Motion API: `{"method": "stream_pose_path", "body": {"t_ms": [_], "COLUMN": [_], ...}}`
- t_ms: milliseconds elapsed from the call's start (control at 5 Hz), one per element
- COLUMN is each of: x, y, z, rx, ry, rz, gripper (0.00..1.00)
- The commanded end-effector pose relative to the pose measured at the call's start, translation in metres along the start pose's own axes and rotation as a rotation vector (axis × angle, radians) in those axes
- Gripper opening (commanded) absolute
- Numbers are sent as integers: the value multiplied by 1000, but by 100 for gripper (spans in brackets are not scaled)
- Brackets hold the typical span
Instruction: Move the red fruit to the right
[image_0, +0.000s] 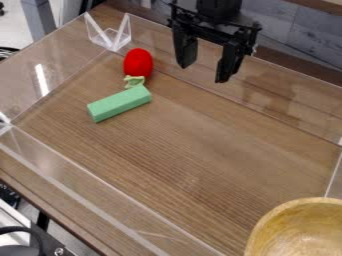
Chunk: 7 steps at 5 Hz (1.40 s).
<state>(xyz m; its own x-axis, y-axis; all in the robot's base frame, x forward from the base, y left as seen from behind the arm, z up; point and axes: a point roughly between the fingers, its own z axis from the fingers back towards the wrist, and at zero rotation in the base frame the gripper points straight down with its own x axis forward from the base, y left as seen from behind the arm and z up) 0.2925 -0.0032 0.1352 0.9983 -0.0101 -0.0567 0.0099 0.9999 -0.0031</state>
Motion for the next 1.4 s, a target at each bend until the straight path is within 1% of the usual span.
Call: {"method": "stream_pose_path", "body": {"t_ms": [0,200,400,600,1000,1200], "x": [8,13,18,27,39,38], "y": [27,50,73,80,80,89], "z": [0,3,3,5,6,-7], "rx": [4,16,29,36,44,47], "ry": [-6,-24,-35,-47,-47,-42], "rz": [8,72,121,169,254,230], "gripper": [100,100,100,100,100,100]}}
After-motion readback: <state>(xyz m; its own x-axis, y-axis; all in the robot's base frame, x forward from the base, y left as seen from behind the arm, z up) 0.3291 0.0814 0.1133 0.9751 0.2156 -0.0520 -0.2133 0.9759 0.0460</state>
